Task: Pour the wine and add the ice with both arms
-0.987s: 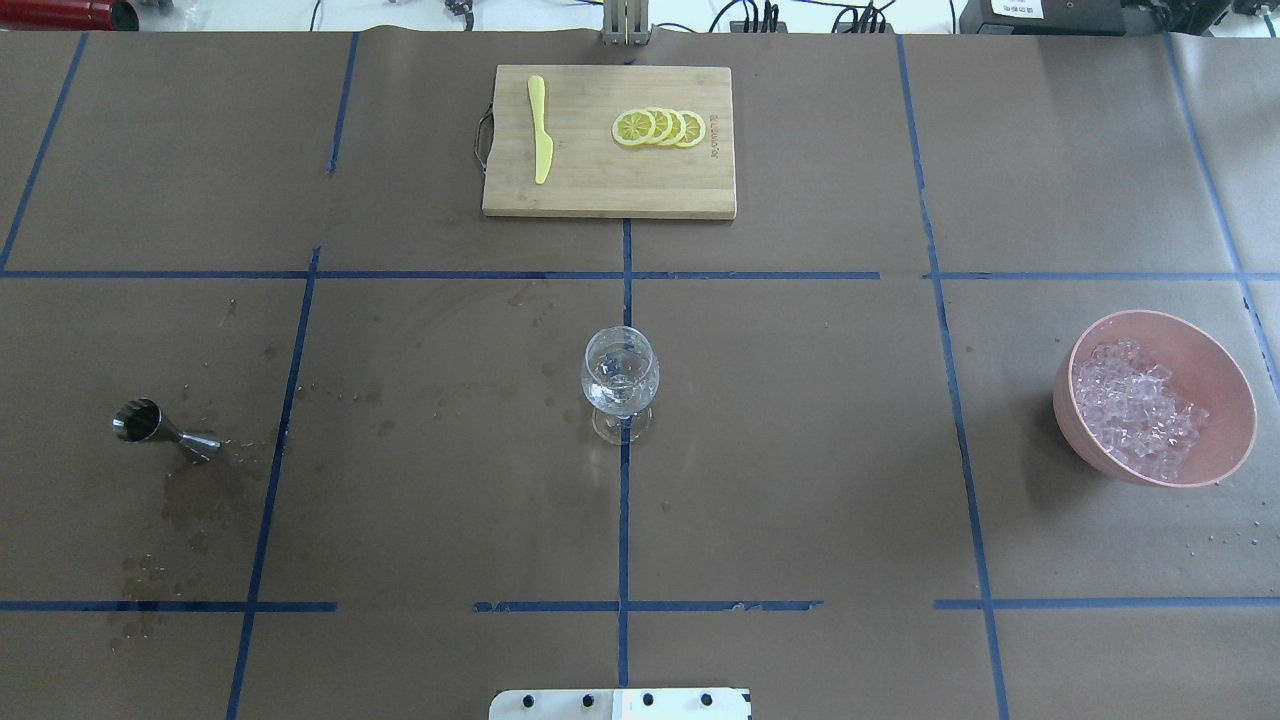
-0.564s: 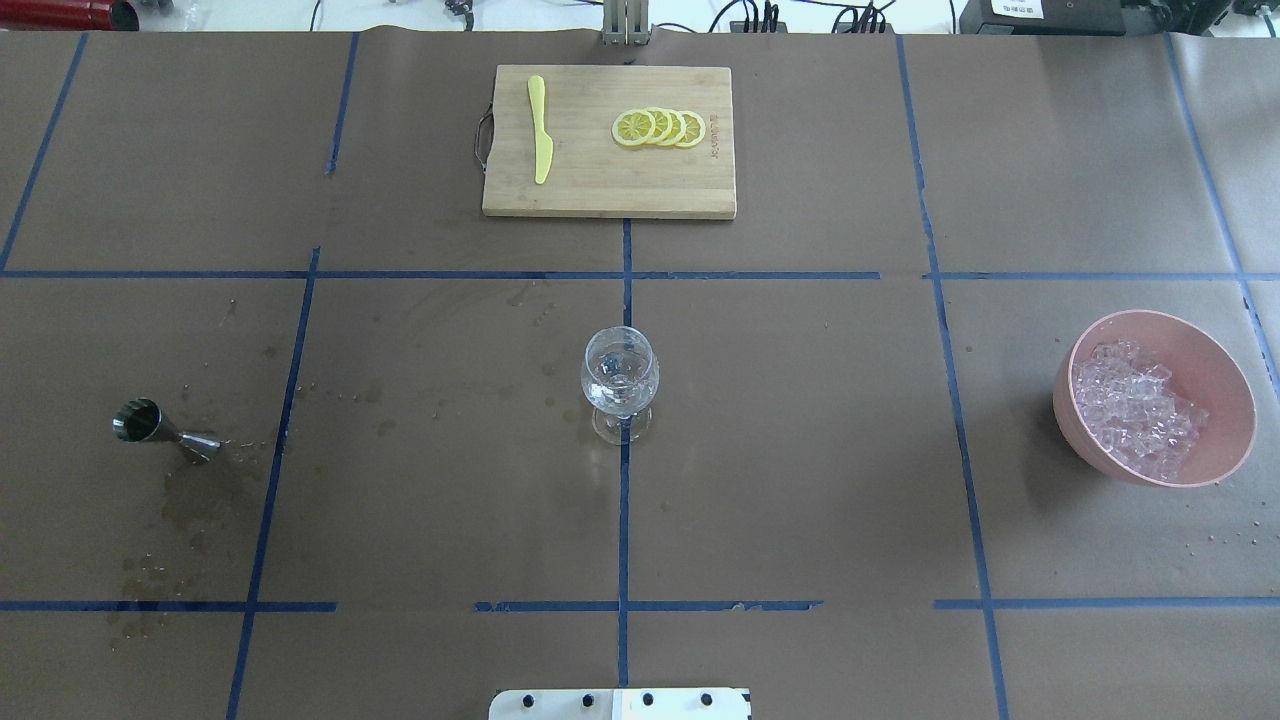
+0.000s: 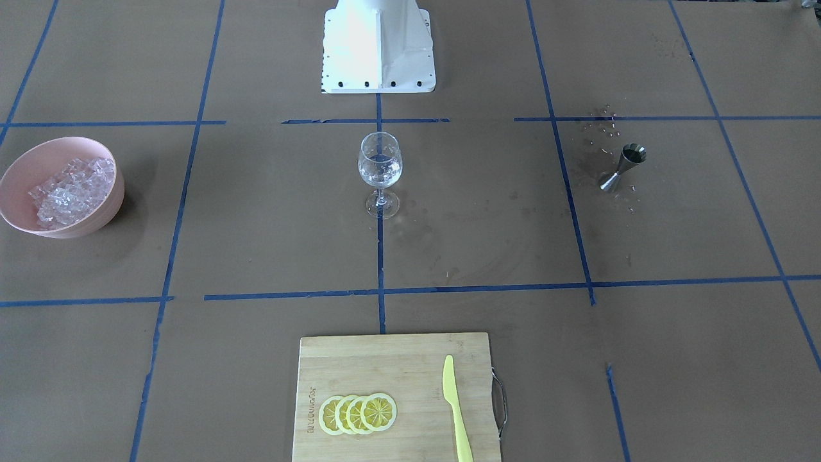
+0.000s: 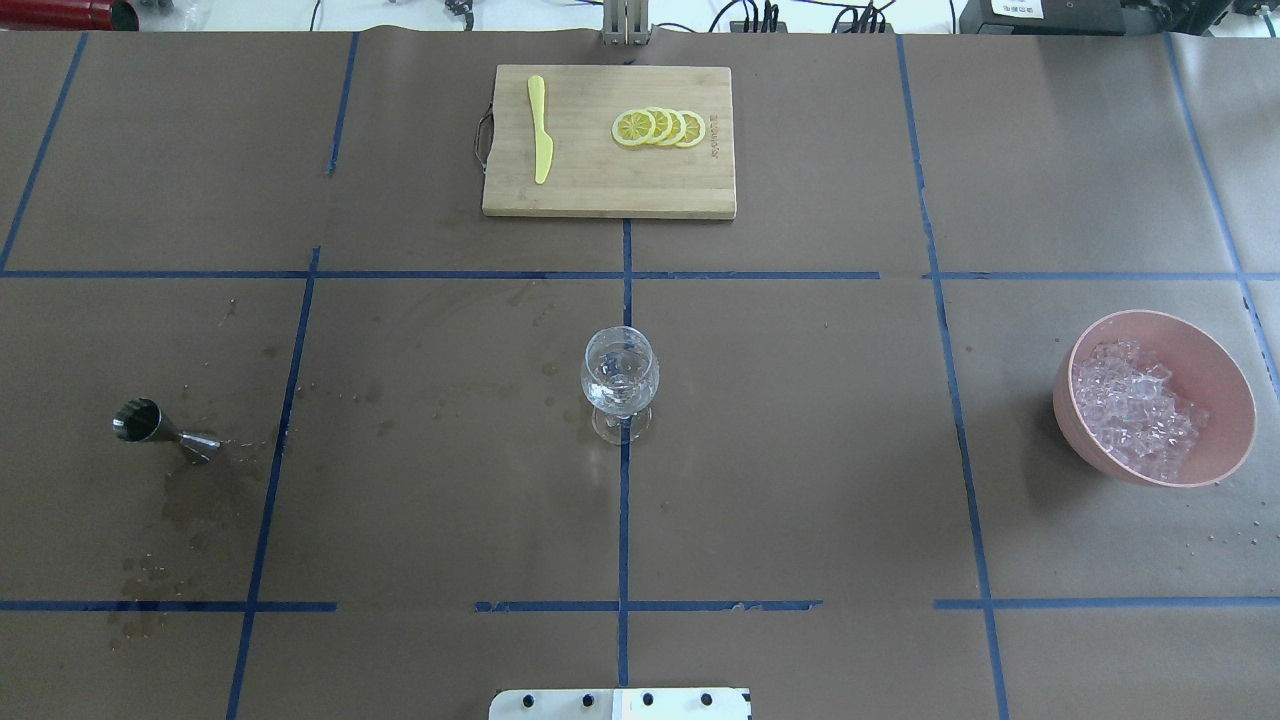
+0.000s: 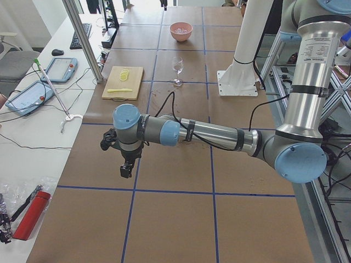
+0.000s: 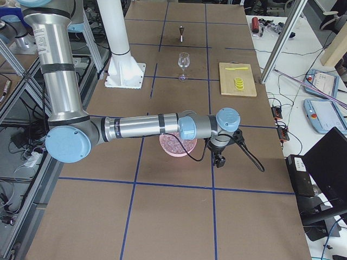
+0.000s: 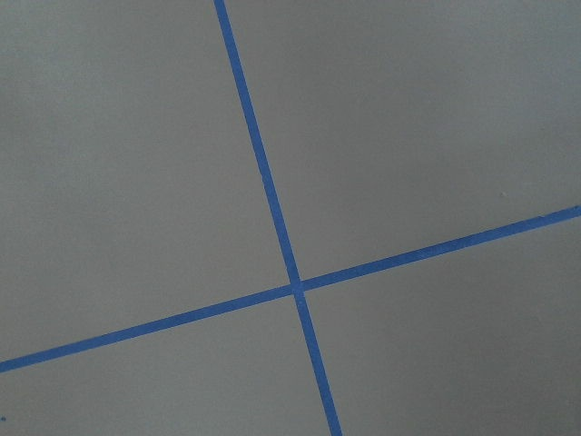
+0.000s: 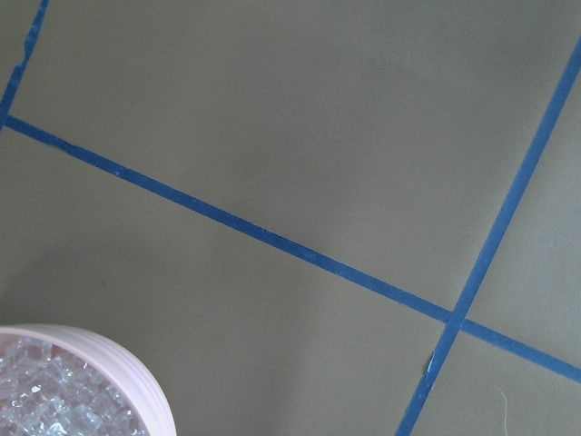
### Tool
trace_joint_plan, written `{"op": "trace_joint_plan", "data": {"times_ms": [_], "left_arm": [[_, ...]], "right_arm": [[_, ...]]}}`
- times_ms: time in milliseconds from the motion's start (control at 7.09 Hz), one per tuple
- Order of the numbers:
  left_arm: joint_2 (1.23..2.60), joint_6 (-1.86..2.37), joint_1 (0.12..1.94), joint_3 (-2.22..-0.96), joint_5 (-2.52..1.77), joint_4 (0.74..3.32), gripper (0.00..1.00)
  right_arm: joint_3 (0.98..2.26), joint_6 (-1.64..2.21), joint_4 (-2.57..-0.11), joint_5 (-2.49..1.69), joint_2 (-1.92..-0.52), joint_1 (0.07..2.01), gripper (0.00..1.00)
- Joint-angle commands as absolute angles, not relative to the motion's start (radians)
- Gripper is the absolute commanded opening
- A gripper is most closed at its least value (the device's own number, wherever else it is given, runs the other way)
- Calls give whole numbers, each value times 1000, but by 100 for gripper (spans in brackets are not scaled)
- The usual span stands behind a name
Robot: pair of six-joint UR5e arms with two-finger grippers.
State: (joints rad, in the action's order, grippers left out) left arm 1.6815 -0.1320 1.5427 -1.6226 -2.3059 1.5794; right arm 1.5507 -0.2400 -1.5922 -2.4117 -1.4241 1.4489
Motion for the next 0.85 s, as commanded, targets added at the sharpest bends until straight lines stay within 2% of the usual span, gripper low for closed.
{"op": "trace_joint_plan", "data": {"times_ms": [0, 282, 564, 705], "left_arm": [[1667, -133, 1542, -1655, -2309, 1580, 100], [1661, -140, 1537, -1684, -2360, 1600, 100], [1649, -137, 1539, -1750, -2445, 1600, 100], [1617, -130, 1537, -1803, -2448, 1603, 100]], "right_arm": [[1552, -239, -1592, -2424, -1434, 1450, 100], [1551, -242, -1531, -2421, -1451, 1451, 100], [1546, -236, -1363, -2433, -1511, 1450, 100], [1552, -239, -1355, -2474, -1520, 1451, 100]]}}
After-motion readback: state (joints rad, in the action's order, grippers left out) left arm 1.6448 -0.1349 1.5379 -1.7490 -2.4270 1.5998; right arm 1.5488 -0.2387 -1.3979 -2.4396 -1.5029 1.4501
